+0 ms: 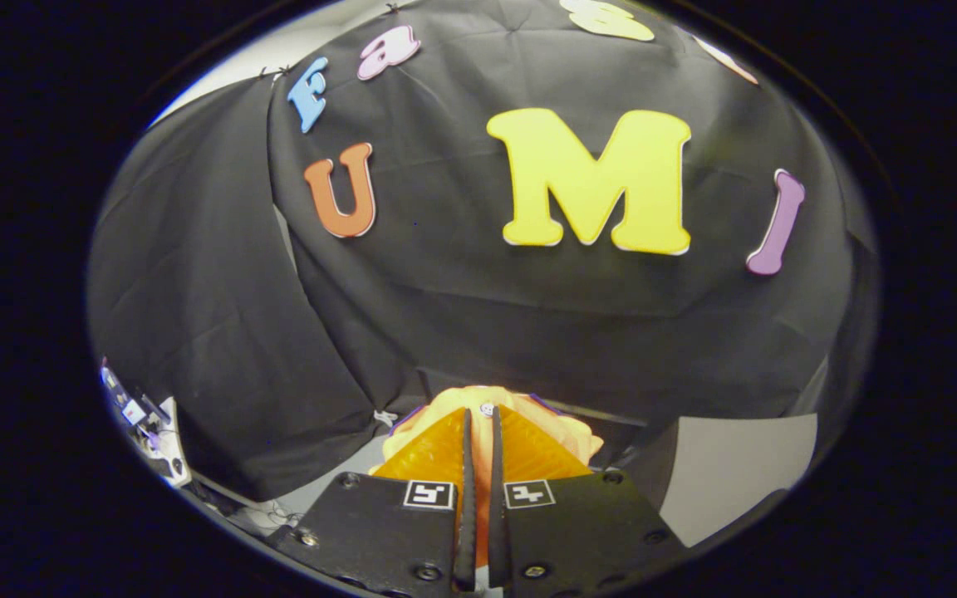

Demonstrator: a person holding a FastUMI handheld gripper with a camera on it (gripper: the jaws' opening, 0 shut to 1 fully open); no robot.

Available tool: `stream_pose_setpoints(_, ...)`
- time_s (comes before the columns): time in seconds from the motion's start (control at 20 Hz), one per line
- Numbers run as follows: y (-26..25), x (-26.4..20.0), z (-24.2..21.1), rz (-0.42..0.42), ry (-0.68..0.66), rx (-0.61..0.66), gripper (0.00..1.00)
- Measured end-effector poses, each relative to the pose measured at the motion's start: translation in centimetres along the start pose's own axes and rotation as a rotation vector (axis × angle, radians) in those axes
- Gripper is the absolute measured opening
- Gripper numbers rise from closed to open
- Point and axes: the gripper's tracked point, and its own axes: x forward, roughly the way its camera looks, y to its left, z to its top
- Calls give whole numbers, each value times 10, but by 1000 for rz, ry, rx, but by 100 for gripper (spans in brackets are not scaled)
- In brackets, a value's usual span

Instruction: Put the clothes into the washing machine and then close the washing machine lid.

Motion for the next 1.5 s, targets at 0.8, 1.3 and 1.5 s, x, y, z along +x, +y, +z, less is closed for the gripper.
stream_pose_setpoints(0.8,4,91,-103,-95,154,118,9)
stream_pose_setpoints(1.3,-15,150,-162,-170,226,175,9)
stream_pose_setpoints(1.5,-23,174,-183,-190,253,206,9)
